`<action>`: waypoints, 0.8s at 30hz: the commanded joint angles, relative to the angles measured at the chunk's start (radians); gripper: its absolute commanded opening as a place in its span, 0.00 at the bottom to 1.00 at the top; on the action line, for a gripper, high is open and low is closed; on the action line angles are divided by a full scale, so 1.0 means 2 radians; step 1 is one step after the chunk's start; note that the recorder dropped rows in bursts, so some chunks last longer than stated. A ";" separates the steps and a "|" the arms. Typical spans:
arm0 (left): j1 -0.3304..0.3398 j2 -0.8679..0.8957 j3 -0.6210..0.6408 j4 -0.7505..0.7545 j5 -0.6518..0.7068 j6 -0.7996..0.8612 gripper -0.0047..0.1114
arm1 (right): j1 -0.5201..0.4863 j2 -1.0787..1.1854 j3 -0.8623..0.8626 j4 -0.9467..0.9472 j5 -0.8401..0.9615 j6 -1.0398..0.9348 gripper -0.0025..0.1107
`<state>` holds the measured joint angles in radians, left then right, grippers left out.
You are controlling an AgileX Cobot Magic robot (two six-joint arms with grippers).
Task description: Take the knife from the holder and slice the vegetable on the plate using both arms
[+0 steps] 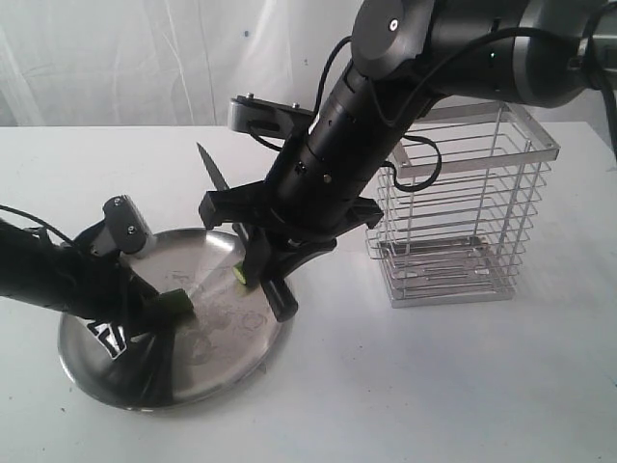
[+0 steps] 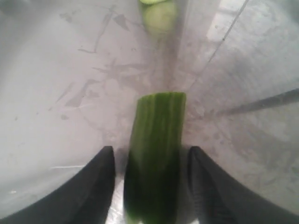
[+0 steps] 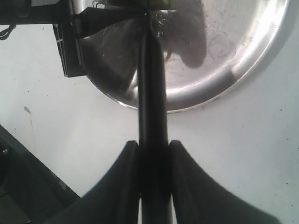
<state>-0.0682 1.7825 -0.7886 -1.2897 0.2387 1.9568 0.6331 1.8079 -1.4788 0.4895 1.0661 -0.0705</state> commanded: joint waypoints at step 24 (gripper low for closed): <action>0.069 -0.148 0.004 -0.227 -0.039 -0.169 0.04 | 0.093 0.060 0.002 -0.046 -0.023 0.077 0.02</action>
<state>0.0485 1.4706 -0.7886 -1.6919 -0.0282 1.6914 0.7933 1.9014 -1.4788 0.4655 1.0470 0.0000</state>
